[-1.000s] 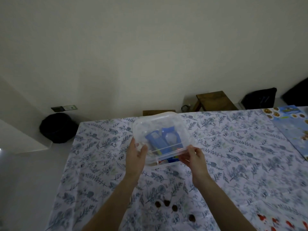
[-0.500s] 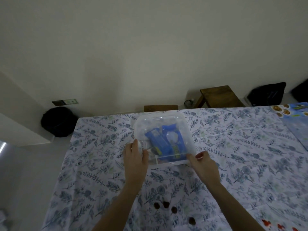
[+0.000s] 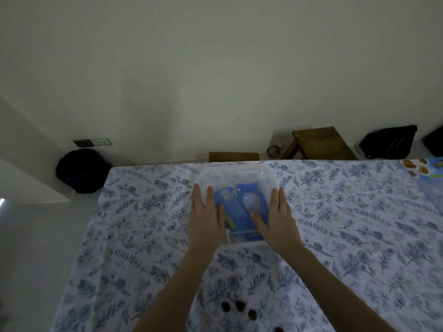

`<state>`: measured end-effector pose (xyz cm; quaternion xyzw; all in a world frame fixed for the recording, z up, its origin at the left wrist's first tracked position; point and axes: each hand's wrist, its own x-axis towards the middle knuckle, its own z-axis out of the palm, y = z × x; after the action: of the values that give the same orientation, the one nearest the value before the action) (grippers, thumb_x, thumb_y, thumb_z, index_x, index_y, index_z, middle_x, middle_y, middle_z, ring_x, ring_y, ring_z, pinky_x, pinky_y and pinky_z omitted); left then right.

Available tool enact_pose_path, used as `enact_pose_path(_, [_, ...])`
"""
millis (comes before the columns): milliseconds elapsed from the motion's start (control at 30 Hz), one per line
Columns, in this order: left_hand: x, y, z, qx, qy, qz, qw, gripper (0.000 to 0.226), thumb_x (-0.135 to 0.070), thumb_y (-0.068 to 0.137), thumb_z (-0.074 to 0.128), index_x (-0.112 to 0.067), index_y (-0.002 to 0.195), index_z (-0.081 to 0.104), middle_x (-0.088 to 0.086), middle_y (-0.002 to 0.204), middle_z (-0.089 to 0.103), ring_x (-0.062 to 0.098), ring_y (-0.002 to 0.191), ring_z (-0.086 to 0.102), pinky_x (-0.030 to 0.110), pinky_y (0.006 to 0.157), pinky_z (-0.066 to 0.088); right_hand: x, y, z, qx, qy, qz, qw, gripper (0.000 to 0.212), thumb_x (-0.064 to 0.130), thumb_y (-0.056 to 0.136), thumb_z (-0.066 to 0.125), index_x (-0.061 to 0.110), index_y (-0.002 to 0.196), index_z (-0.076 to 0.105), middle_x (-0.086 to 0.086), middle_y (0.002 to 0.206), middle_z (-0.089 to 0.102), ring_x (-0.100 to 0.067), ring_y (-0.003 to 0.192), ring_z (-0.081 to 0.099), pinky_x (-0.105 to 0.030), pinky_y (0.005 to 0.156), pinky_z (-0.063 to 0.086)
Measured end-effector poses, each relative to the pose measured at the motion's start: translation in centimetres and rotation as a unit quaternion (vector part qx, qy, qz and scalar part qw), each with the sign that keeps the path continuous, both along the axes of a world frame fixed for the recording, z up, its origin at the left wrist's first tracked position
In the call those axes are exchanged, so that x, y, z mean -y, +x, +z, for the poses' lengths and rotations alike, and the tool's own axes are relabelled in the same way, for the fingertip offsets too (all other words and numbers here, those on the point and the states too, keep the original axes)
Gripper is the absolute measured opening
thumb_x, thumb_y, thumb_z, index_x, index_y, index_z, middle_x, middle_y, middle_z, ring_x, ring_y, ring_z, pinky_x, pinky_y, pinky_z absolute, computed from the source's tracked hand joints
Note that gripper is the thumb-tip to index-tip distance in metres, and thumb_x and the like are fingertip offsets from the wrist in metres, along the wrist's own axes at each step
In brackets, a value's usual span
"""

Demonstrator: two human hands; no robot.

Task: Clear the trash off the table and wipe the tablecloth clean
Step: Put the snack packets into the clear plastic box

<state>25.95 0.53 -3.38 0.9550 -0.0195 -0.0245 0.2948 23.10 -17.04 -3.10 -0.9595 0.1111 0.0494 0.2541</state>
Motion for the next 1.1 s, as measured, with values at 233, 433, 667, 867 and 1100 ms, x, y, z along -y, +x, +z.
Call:
enact_pose_path(233, [-1.4,0.2,-1.1,0.035,-0.052,-0.028,0.998,0.054,-0.017,0.101,0.032,-0.021,0.152,0.015,0.006,0.162,-0.008,0.023,0.150,0.003,0.025,0.109,0.026,0.0,-0.2,-0.2,0.003,-0.010,0.012,1.000,0.093,0.064,0.086,0.036,0.009,0.150,-0.004,-0.010,0.159,-0.003,-0.030,0.146,0.008,-0.044,0.113,0.026])
enact_pose_path(433, [-2.2,0.6,-1.4,0.015,0.005,-0.021,1.000,0.060,-0.008,0.100,0.039,-0.022,0.152,0.013,0.008,0.162,-0.006,0.026,0.150,0.008,0.038,0.116,0.033,-0.2,-0.2,-0.4,0.026,-0.004,0.007,1.000,0.091,0.061,0.086,0.042,0.009,0.151,0.004,-0.011,0.159,0.006,-0.031,0.144,0.013,-0.044,0.112,0.026])
enact_pose_path(667, [-2.5,1.7,-1.4,0.029,0.065,-0.062,0.996,0.055,-0.028,0.102,0.030,-0.018,0.153,0.011,0.007,0.162,-0.007,0.024,0.150,-0.004,0.045,0.123,0.013,-0.1,1.3,-0.7,0.051,-0.071,0.015,0.996,0.091,0.060,0.086,0.049,0.005,0.149,0.011,-0.011,0.159,0.003,-0.027,0.146,0.010,-0.046,0.117,0.017])
enact_pose_path(867, [-2.9,4.4,-2.3,0.017,0.071,-0.083,0.994,0.066,-0.050,0.099,0.018,-0.017,0.153,0.000,0.000,0.162,-0.011,0.016,0.149,-0.010,0.042,0.123,0.009,-0.5,1.9,-1.4,0.035,-0.101,0.035,0.994,0.095,0.071,0.085,0.024,0.009,0.150,-0.004,-0.007,0.159,-0.010,-0.021,0.147,-0.006,-0.045,0.119,0.008])
enact_pose_path(1100, [-2.7,4.4,-3.4,0.031,0.074,-0.074,0.994,0.070,-0.053,0.097,0.015,-0.016,0.153,-0.006,-0.001,0.161,-0.015,0.015,0.148,-0.016,0.036,0.123,0.003,-0.7,1.9,-2.1,0.052,-0.118,0.029,0.991,0.093,0.071,0.085,0.018,0.007,0.150,-0.002,-0.009,0.160,-0.006,-0.022,0.147,-0.003,-0.044,0.119,0.016])
